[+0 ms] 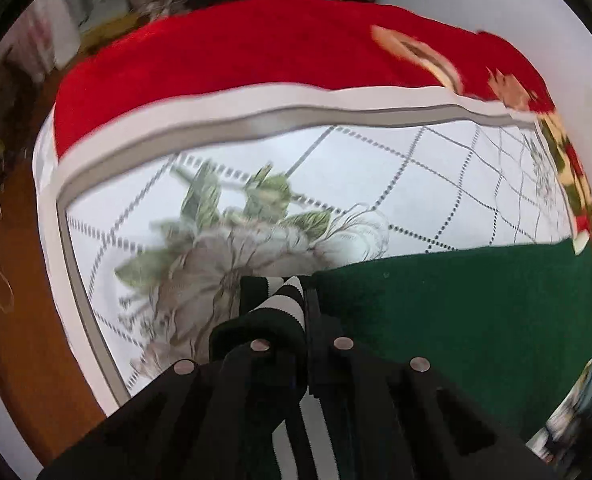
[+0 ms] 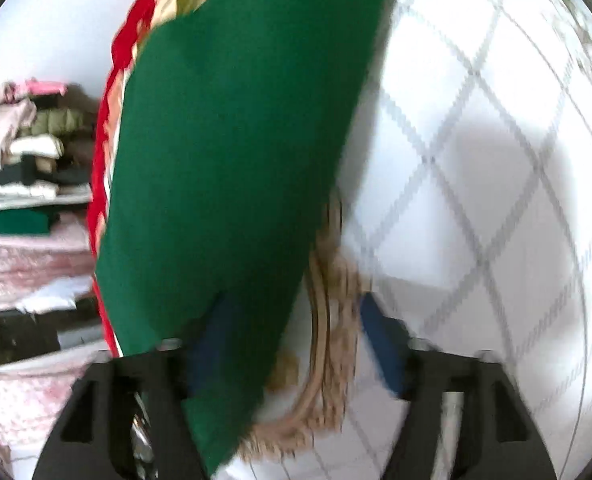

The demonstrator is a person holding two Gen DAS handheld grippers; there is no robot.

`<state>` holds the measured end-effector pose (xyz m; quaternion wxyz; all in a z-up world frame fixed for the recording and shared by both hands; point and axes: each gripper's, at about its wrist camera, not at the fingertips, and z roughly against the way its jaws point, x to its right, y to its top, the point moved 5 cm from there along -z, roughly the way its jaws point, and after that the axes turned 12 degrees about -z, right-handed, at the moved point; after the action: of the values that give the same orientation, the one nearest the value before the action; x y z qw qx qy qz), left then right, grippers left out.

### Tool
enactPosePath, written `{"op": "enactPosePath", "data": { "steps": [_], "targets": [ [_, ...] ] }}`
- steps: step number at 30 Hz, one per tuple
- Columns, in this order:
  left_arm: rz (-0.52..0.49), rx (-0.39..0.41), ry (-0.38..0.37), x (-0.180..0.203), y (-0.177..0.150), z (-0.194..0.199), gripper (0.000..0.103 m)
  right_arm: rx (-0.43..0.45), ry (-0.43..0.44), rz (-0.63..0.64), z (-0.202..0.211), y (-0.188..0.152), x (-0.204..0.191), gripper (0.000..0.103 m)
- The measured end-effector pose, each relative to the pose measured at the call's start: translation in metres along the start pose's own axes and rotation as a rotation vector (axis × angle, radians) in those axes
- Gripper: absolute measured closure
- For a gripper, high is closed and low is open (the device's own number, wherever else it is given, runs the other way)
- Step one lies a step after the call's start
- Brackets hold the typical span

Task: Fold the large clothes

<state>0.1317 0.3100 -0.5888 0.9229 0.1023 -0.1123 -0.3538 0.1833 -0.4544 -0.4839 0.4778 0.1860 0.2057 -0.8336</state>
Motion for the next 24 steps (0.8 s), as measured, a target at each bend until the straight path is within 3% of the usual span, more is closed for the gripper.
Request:
{"op": "enactPosePath", "data": {
  "steps": [2,7,8,9,10,11,15,16,18,19,20,24],
  "targets": [
    [-0.004,-0.003,-0.002,0.0,-0.001,0.001,0.101,0.039,0.04,-0.029,-0.002,0.032,0.002,0.019],
    [0.007,-0.02,0.001,-0.002,0.001,-0.002,0.1,0.036,0.168,-0.147,-0.017,0.087,0.004,0.017],
    [0.011,-0.022,0.003,0.0,0.001,-0.004,0.1,0.044,0.154,-0.139,-0.017,0.089,0.001,0.024],
    [0.017,-0.023,0.003,0.0,0.002,-0.004,0.1,0.057,0.121,-0.118,-0.016,0.088,-0.001,0.041],
    [0.02,-0.022,0.003,0.0,0.002,-0.004,0.099,0.074,0.102,-0.092,-0.013,0.085,-0.001,0.051],
    [0.014,-0.02,0.005,0.0,0.003,-0.004,0.098,0.069,0.135,-0.088,-0.007,0.082,0.003,0.072],
    [-0.015,-0.005,0.015,0.005,0.002,0.005,0.093,0.096,0.186,-0.141,0.017,0.068,0.011,0.082],
    [-0.025,0.001,0.017,0.008,0.003,0.009,0.088,0.105,0.19,-0.163,0.023,0.061,0.013,0.083],
    [-0.05,0.005,0.022,0.015,0.003,0.018,0.047,0.135,0.182,-0.217,0.045,0.043,0.027,0.084],
    [-0.073,0.013,0.044,0.019,0.003,0.024,0.006,0.156,0.169,-0.258,0.059,0.028,0.041,0.084],
    [-0.092,0.026,0.053,0.023,0.002,0.031,0.001,0.166,0.159,-0.286,0.075,0.018,0.059,0.084],
    [-0.139,0.048,0.042,0.049,-0.006,0.052,0.001,0.168,0.022,-0.416,0.114,-0.049,0.131,0.082]
  ]
}}
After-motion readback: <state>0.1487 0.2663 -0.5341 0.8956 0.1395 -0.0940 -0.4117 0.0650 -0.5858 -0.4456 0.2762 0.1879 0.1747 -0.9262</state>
